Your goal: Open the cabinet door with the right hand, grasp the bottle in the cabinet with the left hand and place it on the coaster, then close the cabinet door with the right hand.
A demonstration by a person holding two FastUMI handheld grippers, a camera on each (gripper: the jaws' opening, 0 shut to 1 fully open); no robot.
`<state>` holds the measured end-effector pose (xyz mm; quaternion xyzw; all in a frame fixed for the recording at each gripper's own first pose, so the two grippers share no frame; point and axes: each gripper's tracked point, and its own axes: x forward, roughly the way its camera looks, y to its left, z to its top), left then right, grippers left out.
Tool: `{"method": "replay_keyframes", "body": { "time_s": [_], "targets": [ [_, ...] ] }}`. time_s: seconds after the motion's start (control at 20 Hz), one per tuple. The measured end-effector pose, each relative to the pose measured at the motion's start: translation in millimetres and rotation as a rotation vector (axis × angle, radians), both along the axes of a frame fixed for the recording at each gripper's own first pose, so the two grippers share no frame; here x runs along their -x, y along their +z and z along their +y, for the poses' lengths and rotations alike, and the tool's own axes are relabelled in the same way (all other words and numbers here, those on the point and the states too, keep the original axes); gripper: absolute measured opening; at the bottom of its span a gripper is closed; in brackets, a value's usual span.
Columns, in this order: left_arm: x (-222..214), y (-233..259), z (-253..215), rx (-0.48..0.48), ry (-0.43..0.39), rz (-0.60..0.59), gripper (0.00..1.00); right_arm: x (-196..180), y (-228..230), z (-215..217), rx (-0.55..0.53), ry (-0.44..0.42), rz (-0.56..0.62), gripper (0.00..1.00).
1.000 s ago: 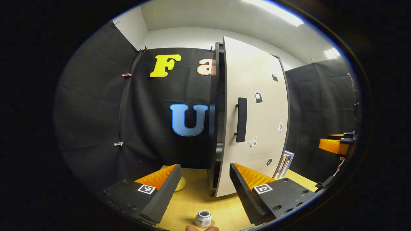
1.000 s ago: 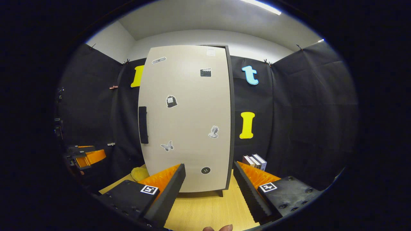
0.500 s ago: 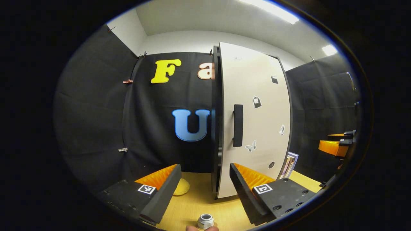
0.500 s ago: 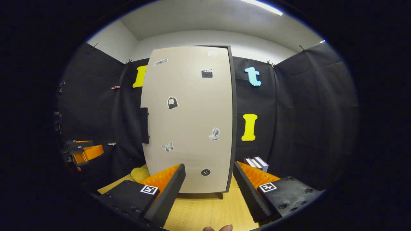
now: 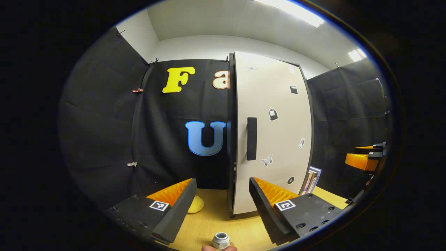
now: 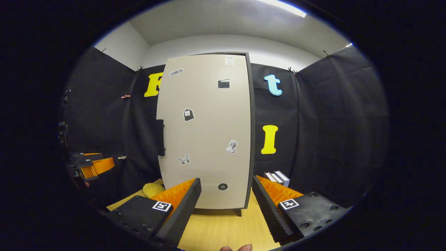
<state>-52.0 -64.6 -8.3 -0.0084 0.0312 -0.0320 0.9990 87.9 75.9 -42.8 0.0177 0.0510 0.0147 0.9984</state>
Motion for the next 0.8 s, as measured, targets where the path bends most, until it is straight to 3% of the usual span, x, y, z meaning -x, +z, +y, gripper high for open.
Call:
{"method": "replay_keyframes", "body": {
  "time_s": [0.8],
  "targets": [
    [13.1, 2.6, -5.2, -0.017, 0.006, -0.001, 0.95, 8.2, 2.5, -4.5, -0.008, 0.003, 0.004, 0.96]
  ]
}}
